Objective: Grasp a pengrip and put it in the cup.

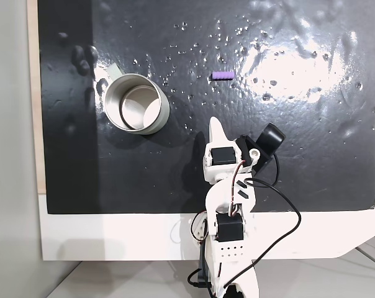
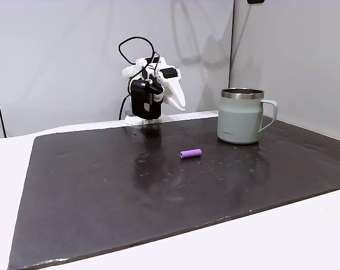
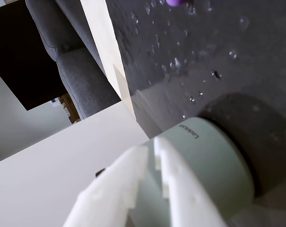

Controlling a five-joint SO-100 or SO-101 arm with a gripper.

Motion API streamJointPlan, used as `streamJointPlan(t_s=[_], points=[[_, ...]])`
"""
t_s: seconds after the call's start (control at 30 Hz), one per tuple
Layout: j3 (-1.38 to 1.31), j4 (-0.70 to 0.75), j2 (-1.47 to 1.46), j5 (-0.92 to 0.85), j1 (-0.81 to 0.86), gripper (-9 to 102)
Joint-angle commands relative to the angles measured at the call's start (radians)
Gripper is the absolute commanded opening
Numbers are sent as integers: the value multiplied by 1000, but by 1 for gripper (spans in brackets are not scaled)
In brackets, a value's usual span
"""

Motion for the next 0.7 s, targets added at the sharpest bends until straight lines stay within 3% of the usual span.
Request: streamJointPlan(t_s=[0.0, 0.5, 0.67], points=[[52, 3, 14, -8, -5, 0], [49, 3, 14, -12, -3, 0], [-124, 83, 15, -38, 12, 0]])
